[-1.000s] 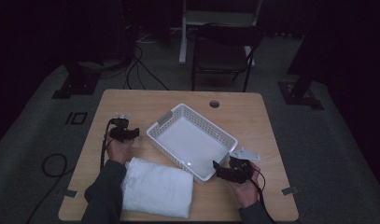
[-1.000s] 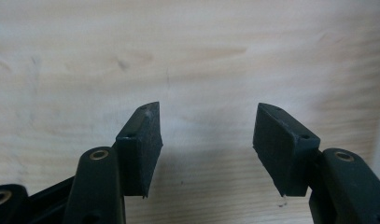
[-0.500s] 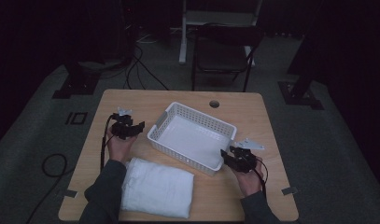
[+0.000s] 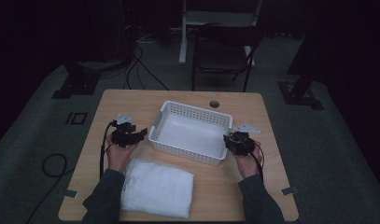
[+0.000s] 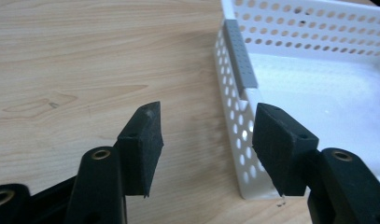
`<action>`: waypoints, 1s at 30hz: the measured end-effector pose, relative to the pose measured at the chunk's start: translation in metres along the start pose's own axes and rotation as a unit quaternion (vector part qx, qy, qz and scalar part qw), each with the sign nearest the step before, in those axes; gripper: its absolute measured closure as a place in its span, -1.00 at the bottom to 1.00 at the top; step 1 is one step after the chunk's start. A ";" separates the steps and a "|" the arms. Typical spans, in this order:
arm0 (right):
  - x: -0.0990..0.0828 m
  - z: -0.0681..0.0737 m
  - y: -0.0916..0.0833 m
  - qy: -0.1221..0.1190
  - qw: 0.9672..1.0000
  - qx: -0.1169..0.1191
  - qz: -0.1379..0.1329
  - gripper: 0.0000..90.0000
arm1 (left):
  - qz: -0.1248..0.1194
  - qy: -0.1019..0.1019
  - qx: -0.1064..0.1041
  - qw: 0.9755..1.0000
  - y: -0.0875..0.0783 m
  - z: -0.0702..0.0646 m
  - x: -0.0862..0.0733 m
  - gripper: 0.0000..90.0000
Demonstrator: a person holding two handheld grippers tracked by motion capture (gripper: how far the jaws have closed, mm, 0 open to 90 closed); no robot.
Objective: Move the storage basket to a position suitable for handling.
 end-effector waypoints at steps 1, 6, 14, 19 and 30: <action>0.003 -0.001 0.002 -0.005 1.000 -0.003 0.000 0.54 | -0.001 0.001 -0.002 1.000 -0.001 -0.001 -0.001 -0.09; 0.009 0.000 0.000 0.001 1.000 0.008 -0.008 0.33 | 0.001 0.011 -0.009 1.000 -0.006 -0.005 -0.009 -0.11; -0.014 0.024 -0.037 -0.016 0.998 0.052 -0.028 -0.36 | 0.006 0.018 -0.023 1.000 -0.010 -0.008 -0.019 -0.14; -0.033 0.037 -0.053 -0.029 0.997 0.066 -0.023 -0.62 | 0.005 0.018 -0.028 0.999 -0.010 -0.011 -0.022 -0.15; -0.049 0.036 -0.031 -0.051 0.997 0.058 0.026 -0.43 | 0.014 0.033 -0.037 0.999 -0.006 -0.019 -0.023 -0.18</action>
Point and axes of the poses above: each handheld gripper's, and its own axes: y roughly forward along the jaws, x roughly out of its top, z roughly to its left, the point moved 4 cm from there along y, roughly forward along the jaws, and after that the axes turned 6 degrees about y, right-handed, at the moved point
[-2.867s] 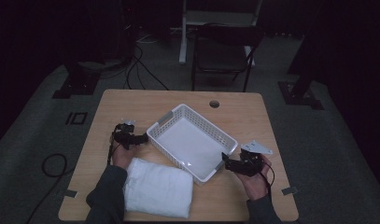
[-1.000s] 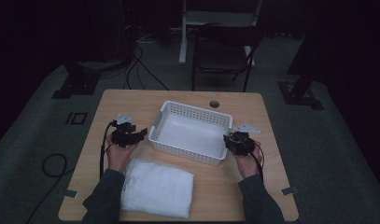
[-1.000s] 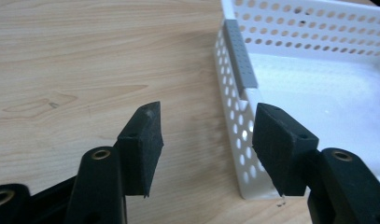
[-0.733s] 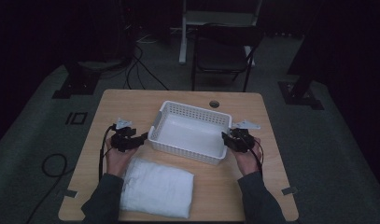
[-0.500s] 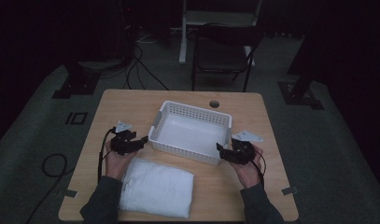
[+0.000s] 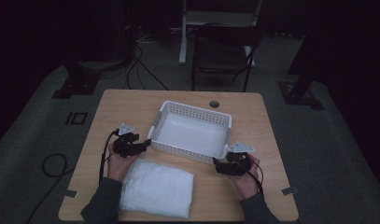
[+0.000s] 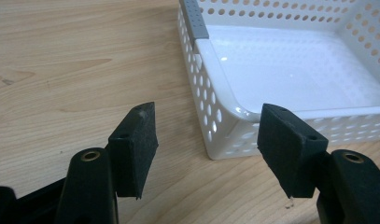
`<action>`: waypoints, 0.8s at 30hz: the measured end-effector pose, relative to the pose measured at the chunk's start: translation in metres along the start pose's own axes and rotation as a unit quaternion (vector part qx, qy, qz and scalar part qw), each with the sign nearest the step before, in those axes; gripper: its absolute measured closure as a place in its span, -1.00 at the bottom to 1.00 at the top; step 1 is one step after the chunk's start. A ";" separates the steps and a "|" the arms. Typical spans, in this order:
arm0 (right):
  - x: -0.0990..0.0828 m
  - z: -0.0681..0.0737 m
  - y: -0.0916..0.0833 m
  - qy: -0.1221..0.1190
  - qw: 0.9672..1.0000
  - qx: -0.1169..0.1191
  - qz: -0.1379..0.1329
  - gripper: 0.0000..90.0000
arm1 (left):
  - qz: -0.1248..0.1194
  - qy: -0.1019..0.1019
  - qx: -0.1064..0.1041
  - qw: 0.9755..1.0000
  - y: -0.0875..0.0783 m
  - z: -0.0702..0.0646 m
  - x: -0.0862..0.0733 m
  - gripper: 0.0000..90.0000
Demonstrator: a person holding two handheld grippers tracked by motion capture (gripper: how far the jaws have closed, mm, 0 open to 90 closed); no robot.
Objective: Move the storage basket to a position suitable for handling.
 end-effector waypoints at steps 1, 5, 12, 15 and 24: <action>0.001 -0.001 0.001 -0.003 1.000 -0.001 0.000 -0.37 | 0.001 0.002 -0.001 1.000 0.001 -0.001 0.000 -0.19; 0.002 -0.009 0.010 0.000 1.000 -0.011 0.007 -0.20 | 0.004 0.011 -0.005 1.000 0.003 -0.004 0.001 -0.19; 0.013 -0.025 0.023 -0.001 1.000 -0.016 -0.005 0.06 | 0.012 0.024 -0.002 1.000 0.011 -0.010 0.007 -0.19; 0.018 -0.031 0.029 -0.002 1.000 -0.008 -0.008 0.12 | 0.023 0.033 -0.001 0.999 0.015 -0.012 0.008 -0.20; 0.036 -0.036 0.047 -0.008 1.000 0.003 -0.016 0.31 | 0.038 0.056 0.015 0.998 0.026 -0.014 0.015 -0.05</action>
Point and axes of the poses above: each handheld gripper's, and its own axes: y roughly forward along the jaws, x roughly out of its top, z roughly to its left, the point moved 4 cm from there along y, roughly forward along the jaws, and after that the axes turned 6 degrees about y, right-handed, at the moved point
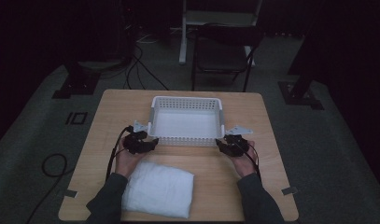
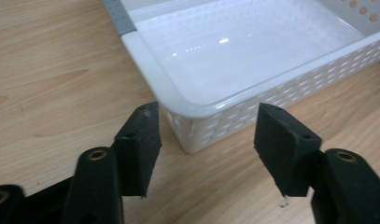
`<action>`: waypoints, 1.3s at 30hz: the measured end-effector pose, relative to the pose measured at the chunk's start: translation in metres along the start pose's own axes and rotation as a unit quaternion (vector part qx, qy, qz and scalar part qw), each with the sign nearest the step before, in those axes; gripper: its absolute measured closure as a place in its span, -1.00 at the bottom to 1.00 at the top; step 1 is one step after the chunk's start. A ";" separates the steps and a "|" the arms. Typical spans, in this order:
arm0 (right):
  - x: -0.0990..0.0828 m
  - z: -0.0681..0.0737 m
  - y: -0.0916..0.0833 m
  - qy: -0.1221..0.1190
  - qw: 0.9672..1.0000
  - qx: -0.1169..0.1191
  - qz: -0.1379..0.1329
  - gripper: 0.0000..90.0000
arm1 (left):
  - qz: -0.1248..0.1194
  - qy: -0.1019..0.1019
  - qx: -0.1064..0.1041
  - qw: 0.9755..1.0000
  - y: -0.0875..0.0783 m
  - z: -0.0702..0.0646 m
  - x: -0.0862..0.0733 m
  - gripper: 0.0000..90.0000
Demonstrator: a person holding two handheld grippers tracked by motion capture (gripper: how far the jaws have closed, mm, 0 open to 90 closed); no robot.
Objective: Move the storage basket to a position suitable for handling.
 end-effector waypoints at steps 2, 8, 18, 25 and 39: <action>0.002 0.000 0.003 0.001 1.000 -0.001 -0.001 0.34 | 0.005 0.004 0.008 1.000 0.002 0.003 0.001 0.00; 0.005 -0.001 0.007 0.005 1.000 0.002 -0.001 0.44 | 0.009 -0.001 0.011 1.000 0.005 0.007 0.002 0.20; 0.007 -0.004 0.007 0.015 1.000 -0.002 0.000 0.44 | 0.010 -0.002 0.011 1.000 0.005 0.007 0.003 0.36; 0.005 -0.003 0.001 0.019 1.000 -0.005 -0.001 0.24 | 0.010 -0.005 0.019 1.000 0.002 0.011 0.002 0.38; -0.019 0.032 -0.024 0.005 1.000 0.007 0.019 -0.15 | -0.006 -0.039 0.012 0.999 -0.035 0.013 -0.026 0.09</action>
Point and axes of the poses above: each handheld gripper's, and its own axes: y roughly forward along the jaws, x roughly out of its top, z roughly to its left, the point moved 4 cm from there along y, roughly forward along the jaws, and after that the axes turned 6 degrees about y, right-handed, at the moved point
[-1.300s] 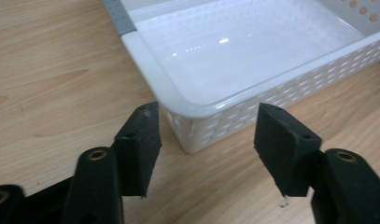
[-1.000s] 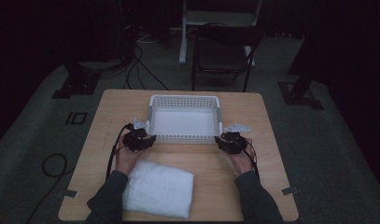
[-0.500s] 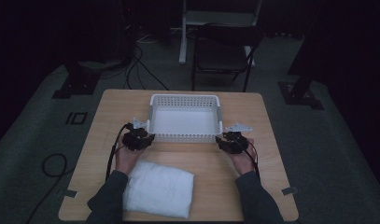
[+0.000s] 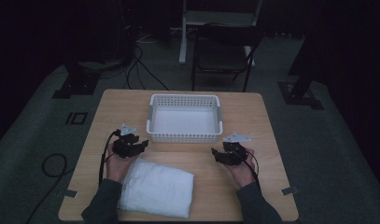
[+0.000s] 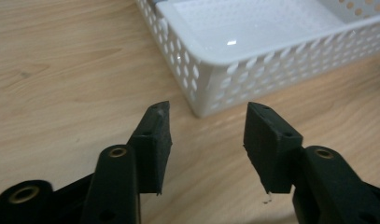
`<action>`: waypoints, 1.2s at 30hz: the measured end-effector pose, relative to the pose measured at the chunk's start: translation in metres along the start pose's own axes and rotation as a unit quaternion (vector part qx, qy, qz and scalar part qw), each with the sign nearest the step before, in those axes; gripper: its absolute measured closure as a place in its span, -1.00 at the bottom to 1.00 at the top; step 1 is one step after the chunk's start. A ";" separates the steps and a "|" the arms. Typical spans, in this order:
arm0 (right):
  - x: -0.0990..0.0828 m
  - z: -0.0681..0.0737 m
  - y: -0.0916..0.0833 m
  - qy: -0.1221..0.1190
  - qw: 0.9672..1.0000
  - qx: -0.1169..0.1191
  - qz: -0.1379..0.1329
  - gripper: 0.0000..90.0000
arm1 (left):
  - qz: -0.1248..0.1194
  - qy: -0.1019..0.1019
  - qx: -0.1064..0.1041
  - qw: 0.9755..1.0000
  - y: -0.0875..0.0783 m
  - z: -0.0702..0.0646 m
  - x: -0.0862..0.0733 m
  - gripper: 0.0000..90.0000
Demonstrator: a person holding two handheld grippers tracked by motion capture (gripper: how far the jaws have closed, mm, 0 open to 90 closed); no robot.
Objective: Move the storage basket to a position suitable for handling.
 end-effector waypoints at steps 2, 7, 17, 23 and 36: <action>-0.005 0.012 -0.003 -0.020 1.000 0.002 0.003 -0.20 | 0.001 0.001 0.000 1.000 -0.006 0.000 -0.004 0.05; -0.017 0.040 -0.008 -0.043 0.999 0.024 0.007 -0.27 | 0.008 0.010 -0.004 1.000 -0.020 -0.006 -0.013 0.01; -0.028 0.080 -0.017 -0.089 0.993 0.073 0.013 -0.26 | 0.002 0.035 -0.011 0.999 -0.052 -0.016 -0.041 -0.03; -0.031 0.101 -0.021 -0.106 0.989 0.101 0.009 -0.20 | -0.004 0.042 -0.003 0.999 -0.065 -0.019 -0.053 -0.04; -0.041 0.134 -0.020 -0.133 0.980 0.146 0.029 -0.46 | 0.022 0.032 -0.007 0.999 -0.080 -0.012 -0.092 0.08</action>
Point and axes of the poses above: each handheld gripper's, and its own axes: y roughly forward along the jaws, x roughly out of its top, z roughly to its left, the point moved 4 cm from there along y, roughly forward along the jaws, and after that the axes turned 6 degrees about y, right-handed, at the moved point
